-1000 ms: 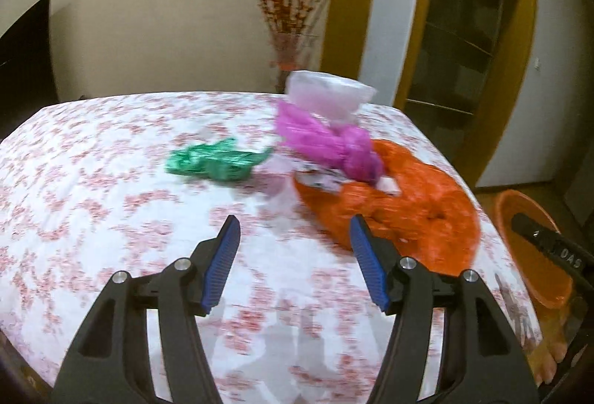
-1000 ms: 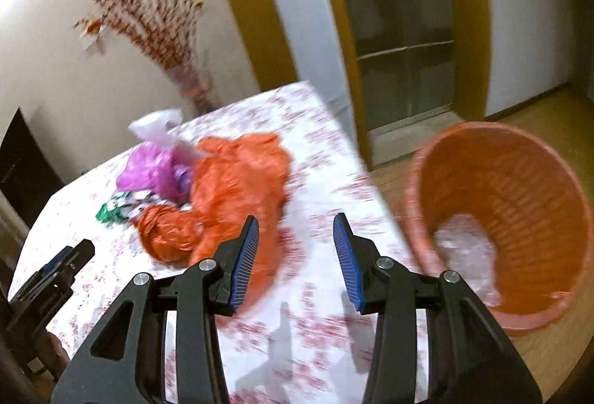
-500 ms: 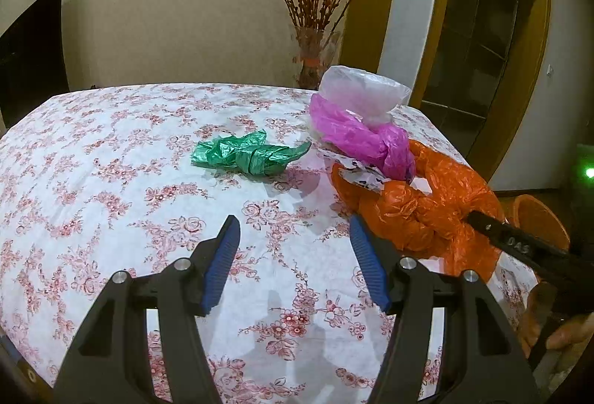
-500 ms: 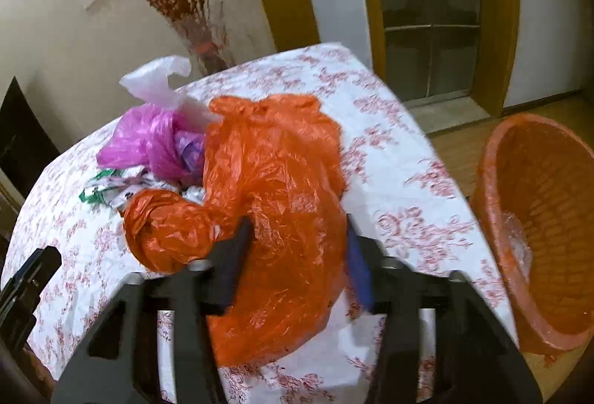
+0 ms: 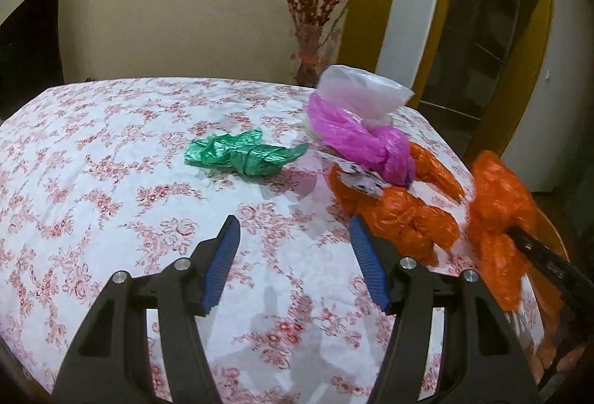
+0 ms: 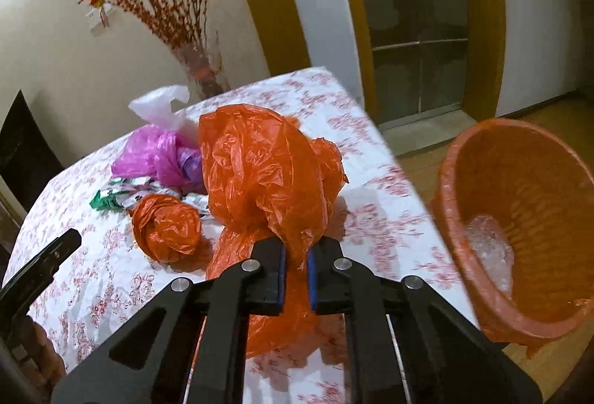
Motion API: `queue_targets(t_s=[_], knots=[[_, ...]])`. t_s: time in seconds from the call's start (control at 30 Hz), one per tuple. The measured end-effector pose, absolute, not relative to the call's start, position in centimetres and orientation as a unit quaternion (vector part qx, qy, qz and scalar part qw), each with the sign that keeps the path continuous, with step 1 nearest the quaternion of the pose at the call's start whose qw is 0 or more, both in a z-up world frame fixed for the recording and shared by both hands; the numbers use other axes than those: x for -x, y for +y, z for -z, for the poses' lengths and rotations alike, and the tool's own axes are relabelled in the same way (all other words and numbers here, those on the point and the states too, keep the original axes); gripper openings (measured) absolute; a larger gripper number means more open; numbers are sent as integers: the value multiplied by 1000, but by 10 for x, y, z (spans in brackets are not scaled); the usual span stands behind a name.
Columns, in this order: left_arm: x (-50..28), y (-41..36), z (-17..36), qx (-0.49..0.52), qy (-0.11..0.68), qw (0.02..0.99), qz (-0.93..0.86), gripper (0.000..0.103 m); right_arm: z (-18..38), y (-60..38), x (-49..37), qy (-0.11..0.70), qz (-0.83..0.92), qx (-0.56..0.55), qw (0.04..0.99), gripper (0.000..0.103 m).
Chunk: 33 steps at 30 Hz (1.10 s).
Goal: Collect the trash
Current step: 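Return both tools to the table and grasp the orange bag with the right gripper, then grasp the green crumpled bag with the left gripper and lift it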
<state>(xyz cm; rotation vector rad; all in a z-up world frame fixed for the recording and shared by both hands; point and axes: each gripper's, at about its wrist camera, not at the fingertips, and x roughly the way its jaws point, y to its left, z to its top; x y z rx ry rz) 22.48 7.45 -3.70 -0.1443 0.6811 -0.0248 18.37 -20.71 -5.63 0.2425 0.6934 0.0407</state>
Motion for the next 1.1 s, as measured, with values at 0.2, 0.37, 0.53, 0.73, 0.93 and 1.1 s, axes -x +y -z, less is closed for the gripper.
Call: queue_targets(t_s=[0.2, 0.37, 0.53, 0.73, 0.93, 1.1], knots=[[-236, 83, 36, 80, 336, 938, 0, 61, 55, -217, -181, 335, -24, -130, 933, 9], [-242, 85, 33, 76, 335, 939, -2, 61, 60, -217, -181, 341, -23, -128, 931, 9], [-268, 97, 30, 71, 339, 938, -24, 61, 61, -218, -180, 341, -23, -125, 931, 9], [-319, 113, 35, 65, 364, 927, -51, 61, 64, -218, -183, 346, -23, -119, 930, 9], [-357, 121, 64, 69, 414, 906, -59, 62, 70, -217, -188, 355, -21, -114, 928, 9], [-357, 114, 68, 81, 417, 905, -30, 54, 73, -216, -190, 359, -22, -113, 926, 9]])
